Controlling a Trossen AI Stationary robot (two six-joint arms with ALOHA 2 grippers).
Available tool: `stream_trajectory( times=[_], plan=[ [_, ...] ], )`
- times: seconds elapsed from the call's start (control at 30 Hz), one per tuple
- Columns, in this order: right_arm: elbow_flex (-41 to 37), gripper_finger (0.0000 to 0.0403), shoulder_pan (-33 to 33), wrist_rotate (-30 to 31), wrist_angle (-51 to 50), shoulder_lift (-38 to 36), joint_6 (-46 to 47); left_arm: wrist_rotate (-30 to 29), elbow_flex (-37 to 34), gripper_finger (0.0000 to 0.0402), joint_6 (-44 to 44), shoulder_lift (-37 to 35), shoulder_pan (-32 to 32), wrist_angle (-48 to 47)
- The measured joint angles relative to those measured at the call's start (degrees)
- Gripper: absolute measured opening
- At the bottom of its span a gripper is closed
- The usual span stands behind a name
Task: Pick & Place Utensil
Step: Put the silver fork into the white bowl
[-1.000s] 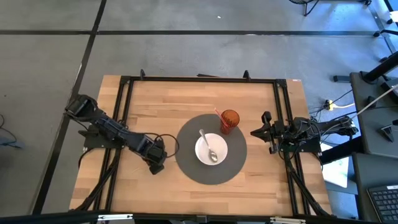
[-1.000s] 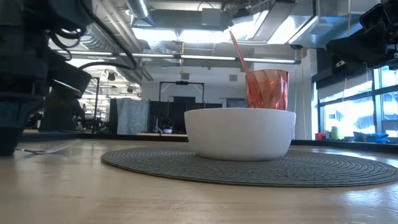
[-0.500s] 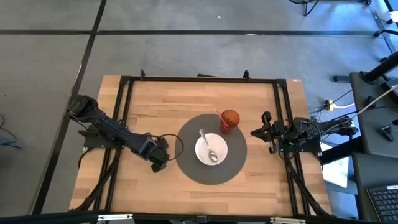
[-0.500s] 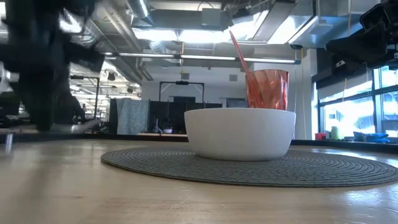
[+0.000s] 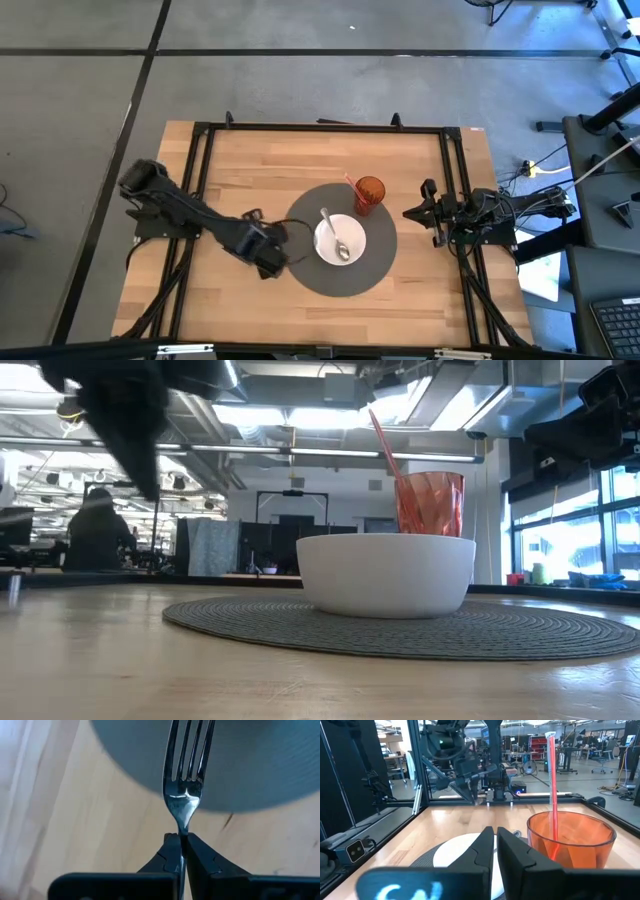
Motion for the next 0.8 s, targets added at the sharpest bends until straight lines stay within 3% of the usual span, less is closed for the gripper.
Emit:
stream_trajectory(
  times=[0.13, 0.23, 0.47, 0.53, 0.67, 0.8],
  plan=[
    [0.0, 0.0023, -0.01, 0.01, 0.04, -0.01, -0.09, 0.04, 10.36, 0.0004, 9.23, 8.32, 2.4, -0.25],
    [0.0, 0.0023, 0.01, 0.0, 0.07, 0.0, -0.09, -0.82, 22.28, 0.0004, 17.32, 15.86, 4.08, -4.07],
    [0.0, 0.0023, 0.01, 0.0, 0.0, 0.0, -0.09, -7.93, 55.4, 0.0004, 25.61, 35.84, 6.5, -27.73],
    [0.0, 0.0023, 0.0, 0.0, 0.0, 0.0, -0.09, -10.78, 63.43, 0.0004, 28.62, 41.33, 7.09, -30.43],
    [0.0, 0.0023, 0.0, -0.02, 0.0, 0.07, -0.09, -10.97, 63.38, 0.0004, 38.4, 43.91, 7.68, -23.14],
    [0.0, 0.0023, 0.01, -0.15, -0.04, 0.2, -0.09, -16.44, 63.66, 0.0004, 33.15, 46.09, 9.47, -30.26]
  ],
)
